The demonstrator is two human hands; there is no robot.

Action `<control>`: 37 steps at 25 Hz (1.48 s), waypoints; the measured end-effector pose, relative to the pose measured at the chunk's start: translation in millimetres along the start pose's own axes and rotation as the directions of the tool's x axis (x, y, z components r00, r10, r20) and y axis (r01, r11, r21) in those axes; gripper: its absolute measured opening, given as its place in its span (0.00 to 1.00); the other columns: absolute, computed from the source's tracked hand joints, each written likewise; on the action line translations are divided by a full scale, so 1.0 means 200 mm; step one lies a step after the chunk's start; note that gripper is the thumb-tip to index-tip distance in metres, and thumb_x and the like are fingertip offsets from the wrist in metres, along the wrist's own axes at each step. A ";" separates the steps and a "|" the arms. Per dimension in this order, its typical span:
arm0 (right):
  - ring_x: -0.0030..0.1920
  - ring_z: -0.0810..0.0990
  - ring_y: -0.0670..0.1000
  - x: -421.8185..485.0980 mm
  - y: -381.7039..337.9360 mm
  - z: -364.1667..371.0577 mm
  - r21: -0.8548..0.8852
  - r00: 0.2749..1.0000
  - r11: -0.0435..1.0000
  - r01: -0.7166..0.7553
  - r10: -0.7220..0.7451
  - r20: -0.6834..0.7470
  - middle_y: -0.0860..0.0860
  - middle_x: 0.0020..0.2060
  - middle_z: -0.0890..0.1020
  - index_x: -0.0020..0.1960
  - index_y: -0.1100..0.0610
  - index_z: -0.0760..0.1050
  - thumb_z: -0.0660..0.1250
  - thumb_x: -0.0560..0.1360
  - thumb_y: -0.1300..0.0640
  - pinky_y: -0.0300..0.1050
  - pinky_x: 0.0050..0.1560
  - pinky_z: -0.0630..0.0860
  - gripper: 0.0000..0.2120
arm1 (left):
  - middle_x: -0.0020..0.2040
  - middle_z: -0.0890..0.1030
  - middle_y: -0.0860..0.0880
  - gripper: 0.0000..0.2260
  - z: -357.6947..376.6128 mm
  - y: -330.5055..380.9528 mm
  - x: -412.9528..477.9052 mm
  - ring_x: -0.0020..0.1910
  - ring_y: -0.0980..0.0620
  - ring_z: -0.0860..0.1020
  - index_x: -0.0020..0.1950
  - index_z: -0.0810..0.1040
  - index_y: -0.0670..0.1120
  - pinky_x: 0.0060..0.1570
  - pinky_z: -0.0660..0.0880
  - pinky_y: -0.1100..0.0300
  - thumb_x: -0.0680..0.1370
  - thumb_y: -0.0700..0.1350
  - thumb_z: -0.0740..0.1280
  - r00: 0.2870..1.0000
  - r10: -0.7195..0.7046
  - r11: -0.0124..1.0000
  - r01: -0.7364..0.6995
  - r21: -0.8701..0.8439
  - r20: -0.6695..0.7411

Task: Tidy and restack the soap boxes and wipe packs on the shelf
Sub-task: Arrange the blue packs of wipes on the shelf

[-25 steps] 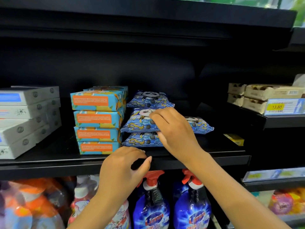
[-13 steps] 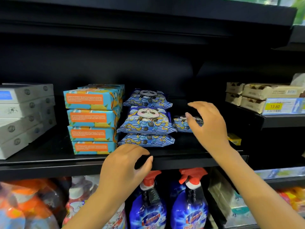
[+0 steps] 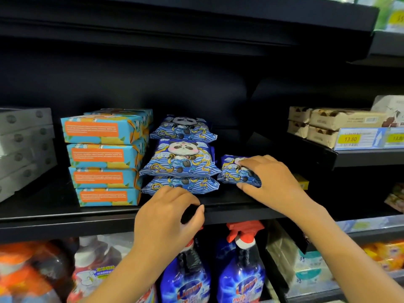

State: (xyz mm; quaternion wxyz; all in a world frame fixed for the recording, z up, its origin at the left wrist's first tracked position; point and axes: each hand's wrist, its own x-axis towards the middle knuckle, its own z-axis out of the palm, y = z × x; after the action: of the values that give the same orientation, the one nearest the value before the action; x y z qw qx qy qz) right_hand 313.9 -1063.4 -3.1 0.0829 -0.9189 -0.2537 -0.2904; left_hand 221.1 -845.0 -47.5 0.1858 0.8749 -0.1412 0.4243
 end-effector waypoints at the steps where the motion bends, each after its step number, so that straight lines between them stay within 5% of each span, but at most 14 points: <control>1: 0.57 0.71 0.48 -0.02 0.00 -0.03 0.060 1.000 0.998 0.011 -0.011 0.001 0.43 0.56 0.75 0.65 0.50 0.72 0.68 0.70 0.41 0.47 0.58 0.69 0.27 | 0.37 0.81 0.56 0.13 0.00 0.00 0.00 0.39 0.52 0.79 0.38 0.82 0.49 0.31 0.76 0.57 0.72 0.54 0.61 1.000 0.001 1.000 -0.001 0.003 -0.001; 4: 0.58 0.70 0.45 -0.03 0.03 -0.12 0.298 1.000 0.954 -0.017 0.011 0.021 0.38 0.52 0.73 0.61 0.48 0.75 0.72 0.64 0.38 0.43 0.59 0.68 0.29 | 0.37 0.81 0.56 0.14 0.01 0.00 0.00 0.38 0.52 0.78 0.38 0.82 0.49 0.30 0.75 0.56 0.72 0.55 0.61 1.000 0.000 1.000 0.000 0.010 -0.009; 7: 0.66 0.64 0.46 -0.01 0.05 -0.12 0.191 0.970 0.976 -0.104 0.056 0.238 0.44 0.65 0.69 0.71 0.50 0.64 0.71 0.63 0.36 0.43 0.65 0.64 0.42 | 0.37 0.81 0.56 0.14 0.00 0.00 0.00 0.38 0.52 0.78 0.39 0.82 0.49 0.30 0.75 0.57 0.73 0.55 0.61 1.000 -0.005 1.000 0.005 0.008 0.007; 9: 0.65 0.65 0.47 -0.01 0.05 -0.10 0.142 0.964 0.984 -0.112 0.073 0.256 0.47 0.66 0.68 0.73 0.53 0.61 0.72 0.65 0.39 0.40 0.62 0.65 0.42 | 0.37 0.81 0.56 0.15 0.00 0.00 0.00 0.39 0.51 0.78 0.39 0.82 0.49 0.30 0.75 0.56 0.73 0.55 0.60 1.000 -0.006 1.000 0.006 0.001 0.021; 12: 0.64 0.65 0.48 -0.07 0.02 -0.11 0.090 0.992 0.993 -0.075 0.066 0.104 0.48 0.63 0.70 0.72 0.54 0.63 0.74 0.64 0.42 0.46 0.63 0.66 0.41 | 0.38 0.82 0.55 0.16 -0.01 -0.01 0.00 0.40 0.51 0.79 0.40 0.83 0.48 0.33 0.76 0.54 0.73 0.55 0.60 0.999 -0.004 1.000 0.004 -0.023 0.034; 16: 0.56 0.73 0.58 -0.20 -0.04 -0.17 0.001 0.953 1.000 0.010 -0.009 -0.304 0.56 0.54 0.77 0.63 0.62 0.73 0.79 0.60 0.50 0.54 0.54 0.71 0.36 | 0.39 0.83 0.56 0.17 -0.04 0.04 0.02 0.41 0.55 0.80 0.43 0.83 0.48 0.41 0.76 0.58 0.73 0.59 0.62 0.995 -0.095 0.975 0.095 -0.199 0.009; 20: 0.55 0.72 0.56 -0.28 -0.13 -0.25 0.039 0.837 0.986 0.163 -0.117 -0.534 0.59 0.53 0.76 0.61 0.65 0.73 0.76 0.63 0.50 0.56 0.51 0.73 0.32 | 0.39 0.84 0.57 0.14 -0.06 0.15 0.10 0.41 0.61 0.82 0.44 0.82 0.53 0.42 0.76 0.68 0.69 0.62 0.71 0.945 -0.276 0.655 0.320 -0.685 0.178; 26: 0.58 0.75 0.59 -0.29 -0.26 -0.28 -0.088 0.831 0.937 0.339 -0.342 -0.438 0.59 0.58 0.77 0.62 0.65 0.74 0.77 0.64 0.50 0.55 0.62 0.69 0.33 | 0.41 0.85 0.47 0.13 -0.11 0.22 0.17 0.41 0.51 0.83 0.42 0.84 0.44 0.40 0.77 0.64 0.65 0.52 0.75 0.926 -0.184 0.383 0.378 -0.843 0.331; 31: 0.61 0.70 0.45 -0.29 -0.23 -0.40 0.184 0.935 0.955 0.232 -0.168 -0.312 0.47 0.58 0.75 0.66 0.60 0.70 0.70 0.64 0.37 0.37 0.60 0.66 0.39 | 0.43 0.85 0.50 0.11 -0.12 0.18 0.13 0.43 0.52 0.83 0.47 0.82 0.44 0.42 0.77 0.63 0.67 0.46 0.74 0.962 -0.165 0.476 0.270 -0.837 0.217; 34: 0.53 0.75 0.49 -0.28 -0.24 -0.41 0.091 0.949 0.974 0.207 -0.177 -0.260 0.49 0.52 0.79 0.61 0.58 0.75 0.74 0.64 0.44 0.44 0.52 0.73 0.30 | 0.44 0.84 0.50 0.14 -0.11 0.18 0.12 0.43 0.52 0.82 0.49 0.81 0.48 0.44 0.78 0.59 0.65 0.45 0.76 0.978 -0.121 0.544 0.208 -0.813 0.169; 37: 0.47 0.78 0.53 -0.30 -0.26 -0.37 0.043 0.898 0.984 0.175 -0.142 -0.417 0.51 0.46 0.80 0.52 0.59 0.77 0.78 0.63 0.52 0.48 0.44 0.75 0.22 | 0.48 0.83 0.52 0.19 -0.10 0.16 0.12 0.48 0.53 0.81 0.53 0.80 0.49 0.49 0.77 0.61 0.64 0.49 0.77 0.989 -0.110 0.609 0.145 -0.780 0.098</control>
State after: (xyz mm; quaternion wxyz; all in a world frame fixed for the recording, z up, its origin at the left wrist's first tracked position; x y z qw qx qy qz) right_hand 207.9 -1066.9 23.2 0.1469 -0.8092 -0.3158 -0.4732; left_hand 207.7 -866.9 -10.5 0.5758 0.7219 -0.2536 0.2881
